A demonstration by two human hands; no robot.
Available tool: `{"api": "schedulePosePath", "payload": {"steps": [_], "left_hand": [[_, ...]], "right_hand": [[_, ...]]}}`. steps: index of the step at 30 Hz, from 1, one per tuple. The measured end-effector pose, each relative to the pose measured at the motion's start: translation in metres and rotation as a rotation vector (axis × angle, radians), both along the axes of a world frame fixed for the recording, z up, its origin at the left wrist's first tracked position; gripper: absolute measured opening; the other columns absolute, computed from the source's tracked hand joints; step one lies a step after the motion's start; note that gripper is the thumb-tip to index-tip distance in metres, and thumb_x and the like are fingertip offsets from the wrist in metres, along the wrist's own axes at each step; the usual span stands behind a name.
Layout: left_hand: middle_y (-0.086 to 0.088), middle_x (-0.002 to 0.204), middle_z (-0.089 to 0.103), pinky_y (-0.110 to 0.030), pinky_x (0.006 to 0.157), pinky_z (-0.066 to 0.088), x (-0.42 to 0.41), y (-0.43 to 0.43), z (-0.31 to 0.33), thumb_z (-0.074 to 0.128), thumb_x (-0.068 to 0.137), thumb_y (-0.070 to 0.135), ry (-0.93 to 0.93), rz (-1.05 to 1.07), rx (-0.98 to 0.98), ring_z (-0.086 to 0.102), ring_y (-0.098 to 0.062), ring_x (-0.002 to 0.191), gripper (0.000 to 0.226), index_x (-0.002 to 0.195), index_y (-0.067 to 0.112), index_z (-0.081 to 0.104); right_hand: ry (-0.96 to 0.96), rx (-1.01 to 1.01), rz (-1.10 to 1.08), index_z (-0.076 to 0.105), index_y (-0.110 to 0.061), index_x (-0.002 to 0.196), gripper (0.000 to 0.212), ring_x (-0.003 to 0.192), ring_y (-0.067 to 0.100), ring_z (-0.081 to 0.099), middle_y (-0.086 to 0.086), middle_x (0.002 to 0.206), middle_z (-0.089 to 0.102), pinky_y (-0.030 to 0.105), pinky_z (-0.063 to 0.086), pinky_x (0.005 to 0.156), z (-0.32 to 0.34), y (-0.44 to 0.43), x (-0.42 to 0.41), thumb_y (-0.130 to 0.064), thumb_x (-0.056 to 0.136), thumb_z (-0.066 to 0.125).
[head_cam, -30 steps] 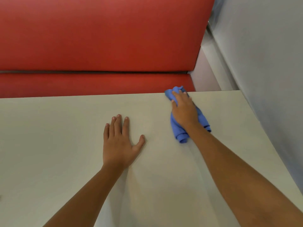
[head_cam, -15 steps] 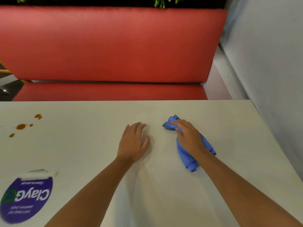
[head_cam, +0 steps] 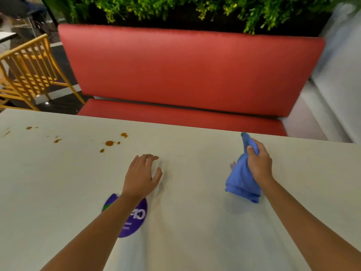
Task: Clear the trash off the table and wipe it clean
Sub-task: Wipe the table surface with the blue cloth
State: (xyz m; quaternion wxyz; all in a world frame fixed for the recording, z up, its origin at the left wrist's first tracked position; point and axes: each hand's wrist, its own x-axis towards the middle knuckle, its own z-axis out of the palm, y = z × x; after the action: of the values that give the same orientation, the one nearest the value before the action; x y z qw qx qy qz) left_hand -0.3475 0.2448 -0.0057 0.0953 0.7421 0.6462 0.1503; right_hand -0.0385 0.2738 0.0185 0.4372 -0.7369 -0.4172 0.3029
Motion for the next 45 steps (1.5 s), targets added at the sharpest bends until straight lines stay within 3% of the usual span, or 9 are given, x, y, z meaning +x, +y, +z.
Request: {"api": "schedulePosePath", "payload": {"steps": [8,17,20,23,27,31,35,39,45], "left_hand": [[-0.003,0.137,0.048,-0.034,0.107,0.032,-0.149,-0.006,-0.013,0.021,0.083,0.061,0.152,0.010,-0.119,0.045,-0.022,0.125,0.070,0.130,0.018,0.050],[-0.010,0.115,0.061,-0.040,0.093,0.044,-0.246,-0.015,-0.019,0.031,0.083,0.048,0.137,0.047,-0.063,0.058,-0.030,0.106,0.060,0.114,0.006,0.061],[-0.013,0.118,0.059,-0.043,0.095,0.042,-0.264,-0.015,-0.022,0.031,0.081,0.050,0.138,0.107,-0.057,0.056,-0.032,0.107,0.064,0.116,0.005,0.059],[-0.016,0.123,0.057,-0.045,0.098,0.039,-0.280,-0.020,-0.025,0.029,0.079,0.052,0.116,0.214,-0.057,0.052,-0.035,0.113,0.069,0.119,0.003,0.057],[-0.015,0.134,0.050,-0.042,0.107,0.032,-0.298,-0.033,-0.029,0.025,0.075,0.056,0.093,0.365,-0.064,0.043,-0.031,0.125,0.078,0.127,0.005,0.052],[-0.015,0.136,0.047,-0.043,0.107,0.031,-0.317,-0.038,-0.027,0.025,0.073,0.058,0.097,0.398,-0.067,0.041,-0.031,0.127,0.081,0.130,0.005,0.049],[-0.018,0.138,0.044,-0.044,0.108,0.028,-0.333,-0.032,-0.026,0.024,0.071,0.060,0.117,0.381,-0.066,0.038,-0.034,0.129,0.086,0.131,0.003,0.047],[-0.021,0.144,0.034,-0.044,0.111,0.023,-0.346,-0.013,-0.024,0.020,0.067,0.068,0.168,0.372,-0.124,0.029,-0.035,0.134,0.096,0.138,0.006,0.038],[-0.022,0.145,0.030,-0.044,0.111,0.022,-0.364,0.010,-0.023,0.021,0.065,0.074,0.135,0.327,-0.117,0.026,-0.035,0.136,0.102,0.138,0.005,0.037]], "right_hand": [[-0.002,-0.001,0.037,0.048,-0.013,0.131,0.036,0.110,0.020,0.052,0.008,0.123,0.057,0.022,0.035,0.082,-0.008,0.021,-0.159,-0.017,0.098,0.037],[-0.023,0.019,0.084,0.046,-0.012,0.134,0.037,0.116,0.024,0.053,0.009,0.127,0.056,0.030,0.042,0.095,-0.015,0.019,-0.256,-0.017,0.098,0.038],[-0.146,0.039,0.096,0.042,-0.013,0.137,0.039,0.121,0.023,0.047,0.008,0.133,0.050,0.026,0.037,0.096,-0.023,0.020,-0.261,-0.018,0.099,0.038],[-0.329,-0.023,0.100,0.037,-0.015,0.140,0.041,0.124,0.027,0.042,0.011,0.138,0.041,0.034,0.037,0.096,-0.033,0.032,-0.259,-0.021,0.099,0.037],[-0.463,-0.218,0.222,0.027,-0.015,0.145,0.050,0.137,0.031,0.024,0.013,0.151,0.025,0.042,0.024,0.110,-0.053,0.039,-0.269,-0.030,0.098,0.037],[-0.561,-0.184,0.287,0.022,-0.015,0.147,0.052,0.142,0.030,0.011,0.011,0.155,0.013,0.043,0.017,0.115,-0.063,0.034,-0.308,-0.027,0.098,0.036],[-0.621,-0.138,0.447,0.019,-0.018,0.148,0.052,0.140,0.031,0.016,0.011,0.155,0.011,0.040,0.026,0.111,-0.066,0.014,-0.348,-0.027,0.099,0.035],[-0.641,-0.079,0.555,0.019,-0.017,0.147,0.051,0.142,0.028,0.013,0.010,0.155,0.013,0.036,0.019,0.115,-0.068,-0.006,-0.347,-0.024,0.100,0.036],[-0.773,-0.126,0.323,0.030,-0.007,0.143,0.049,0.124,0.040,0.039,0.019,0.147,0.031,0.045,0.033,0.102,-0.067,0.001,-0.325,-0.018,0.097,0.042]]}}
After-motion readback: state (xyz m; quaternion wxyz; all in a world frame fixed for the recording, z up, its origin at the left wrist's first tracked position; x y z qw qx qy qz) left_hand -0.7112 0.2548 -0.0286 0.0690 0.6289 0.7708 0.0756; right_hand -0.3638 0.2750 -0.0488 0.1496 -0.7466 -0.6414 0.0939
